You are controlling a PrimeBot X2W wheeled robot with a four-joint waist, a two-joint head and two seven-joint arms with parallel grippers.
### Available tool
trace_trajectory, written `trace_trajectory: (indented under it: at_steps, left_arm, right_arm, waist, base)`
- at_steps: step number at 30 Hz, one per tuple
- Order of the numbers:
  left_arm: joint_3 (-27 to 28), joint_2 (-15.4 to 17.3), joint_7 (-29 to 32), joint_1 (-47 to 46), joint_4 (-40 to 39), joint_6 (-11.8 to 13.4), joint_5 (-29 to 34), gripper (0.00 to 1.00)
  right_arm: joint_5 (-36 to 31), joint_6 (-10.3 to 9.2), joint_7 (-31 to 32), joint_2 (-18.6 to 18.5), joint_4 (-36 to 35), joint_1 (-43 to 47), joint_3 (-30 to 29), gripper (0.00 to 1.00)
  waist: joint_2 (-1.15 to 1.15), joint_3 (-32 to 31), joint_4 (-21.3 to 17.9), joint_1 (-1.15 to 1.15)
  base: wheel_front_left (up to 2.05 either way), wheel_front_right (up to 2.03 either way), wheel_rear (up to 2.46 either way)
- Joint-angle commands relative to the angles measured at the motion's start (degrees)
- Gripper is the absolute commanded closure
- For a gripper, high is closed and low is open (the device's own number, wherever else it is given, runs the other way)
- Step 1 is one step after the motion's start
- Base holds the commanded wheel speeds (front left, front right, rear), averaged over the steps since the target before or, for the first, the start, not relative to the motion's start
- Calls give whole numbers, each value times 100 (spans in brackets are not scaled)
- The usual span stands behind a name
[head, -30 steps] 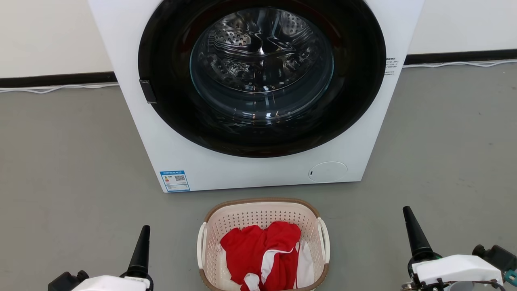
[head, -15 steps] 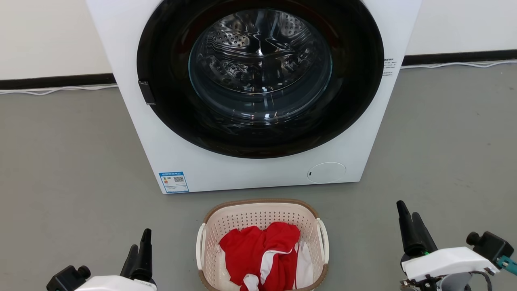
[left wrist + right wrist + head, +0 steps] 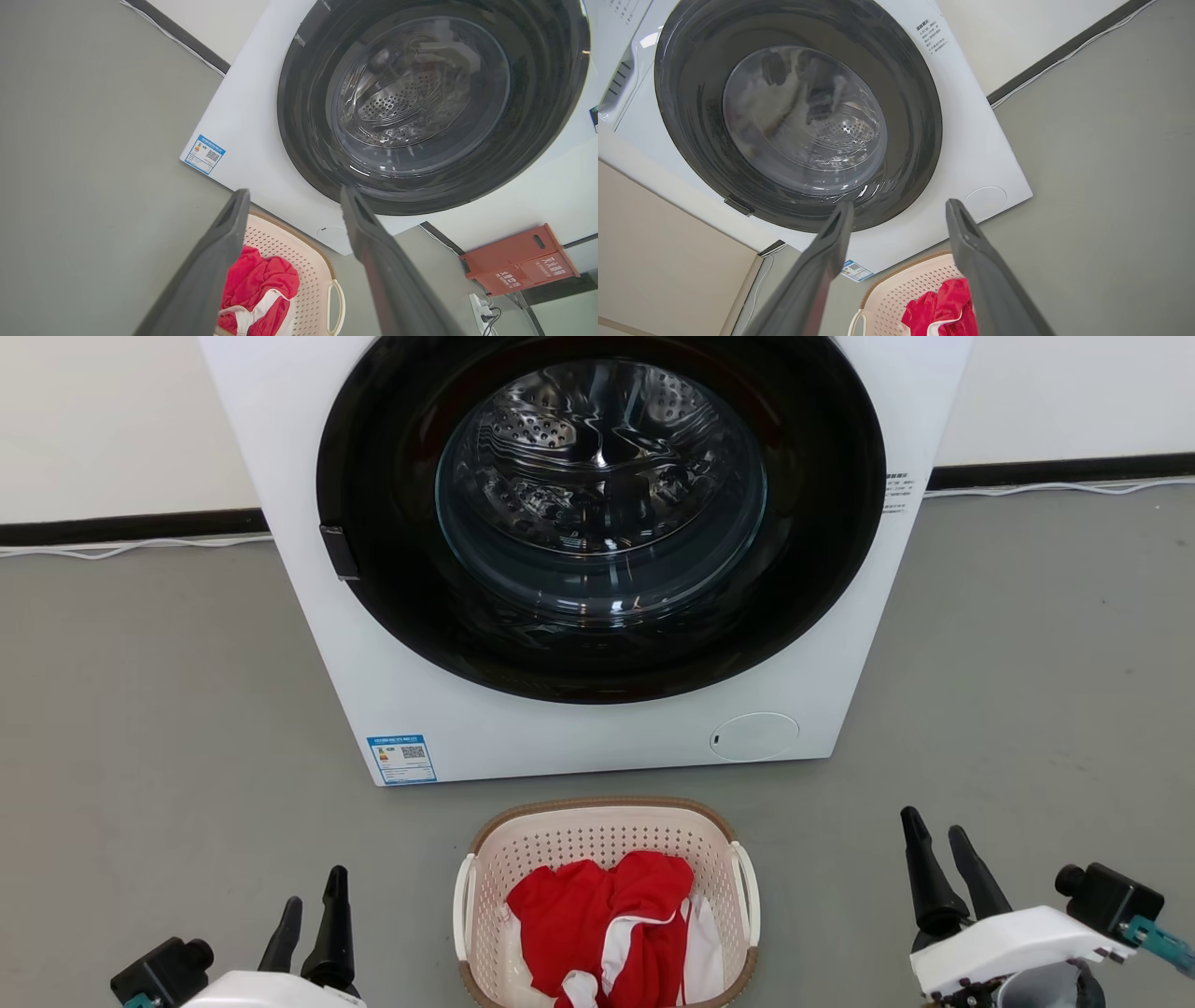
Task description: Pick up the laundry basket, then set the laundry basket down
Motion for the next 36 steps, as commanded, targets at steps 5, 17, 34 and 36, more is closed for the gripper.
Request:
trace_trajectory:
  at_steps: [5,17,34,36]
  left_arm:
    - [157,75,-169,-171,-220,58,611,0]
    - [278,99,-371,-146,-246,22,1538,0]
    - [401,96,-641,-122,-115,-6,2715,0]
    - [427,98,-674,-126,-94,-10,2854,0]
  right_arm:
    - [-535,28,-182,-61,-74,-335,101,0]
    - [-1396,32,-382,-4,4,-270,63,0]
    - [-2538,38,-649,28,119,-230,9,0]
    - [-2682,38,-683,38,132,-220,7,0]
  waist:
    - [0,-7,-10,0]
    - [0,-9,-49,0]
    - [0,-35,-59,0]
    - [0,-41,-60,0]
  base:
    - [0,0,0]
    - [0,0,0]
    - [0,0,0]
    - [0,0,0]
